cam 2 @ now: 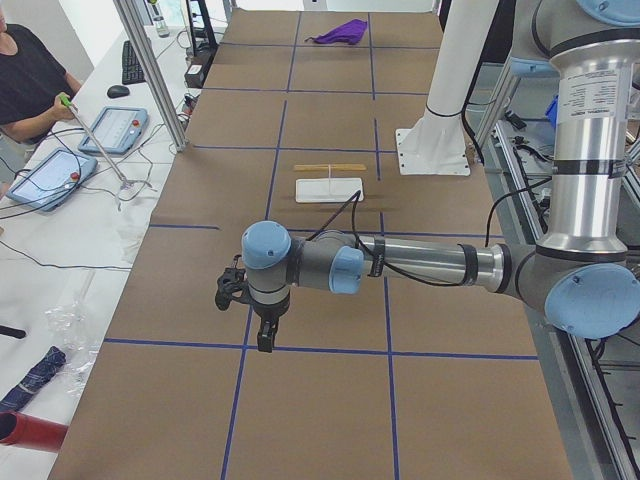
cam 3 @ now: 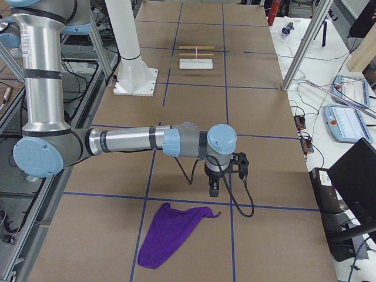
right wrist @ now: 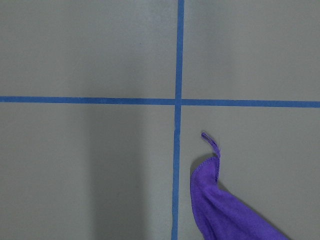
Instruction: Hang towel on rack
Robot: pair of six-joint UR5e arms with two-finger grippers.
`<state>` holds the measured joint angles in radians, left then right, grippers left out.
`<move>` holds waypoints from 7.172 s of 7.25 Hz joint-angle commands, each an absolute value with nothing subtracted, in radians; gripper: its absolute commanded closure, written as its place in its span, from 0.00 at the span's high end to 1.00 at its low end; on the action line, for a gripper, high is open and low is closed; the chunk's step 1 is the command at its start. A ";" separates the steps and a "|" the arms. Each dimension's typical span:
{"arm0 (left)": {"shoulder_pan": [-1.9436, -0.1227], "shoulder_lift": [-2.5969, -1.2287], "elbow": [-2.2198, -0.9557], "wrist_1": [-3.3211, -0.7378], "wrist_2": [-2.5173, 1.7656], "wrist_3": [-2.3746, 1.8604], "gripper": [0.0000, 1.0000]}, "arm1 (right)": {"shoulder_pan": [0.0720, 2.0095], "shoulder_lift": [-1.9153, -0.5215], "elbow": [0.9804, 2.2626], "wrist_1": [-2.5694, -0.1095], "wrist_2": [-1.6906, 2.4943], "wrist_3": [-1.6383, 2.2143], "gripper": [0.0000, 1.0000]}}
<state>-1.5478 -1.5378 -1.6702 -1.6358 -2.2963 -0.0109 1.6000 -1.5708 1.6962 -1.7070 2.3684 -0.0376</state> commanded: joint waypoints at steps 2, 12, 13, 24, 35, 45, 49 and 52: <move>-1.548 -1.539 -1.692 -1.637 -2.298 -0.012 1.00 | 1.598 -1.644 1.625 -1.589 2.353 -0.052 1.00; -1.548 -1.546 -1.698 -1.684 -2.327 -0.015 1.00 | 1.365 -1.807 1.249 -0.913 2.283 -0.109 1.00; -1.548 -1.546 -1.698 -1.684 -2.327 -0.015 1.00 | 1.364 -1.807 1.249 -0.913 2.287 -0.107 1.00; -1.548 -1.548 -1.698 -1.684 -2.327 -0.014 1.00 | 1.365 -1.802 1.261 -0.894 2.296 -0.121 0.00; -1.511 -1.569 -1.672 -1.922 -2.321 -0.015 1.00 | 1.374 -1.483 1.736 -0.864 2.361 0.292 0.00; -1.056 -2.004 -1.585 -2.558 -2.313 -1.413 1.00 | 0.488 -1.098 1.931 -0.874 1.441 0.825 0.00; -0.879 -2.242 -1.496 -2.545 -2.203 -1.755 0.99 | 0.469 -1.083 1.933 -0.874 1.440 0.796 0.00; -0.824 -2.319 -1.416 -2.543 -2.203 -1.753 0.99 | 0.466 -1.068 1.933 -0.874 1.440 0.796 0.00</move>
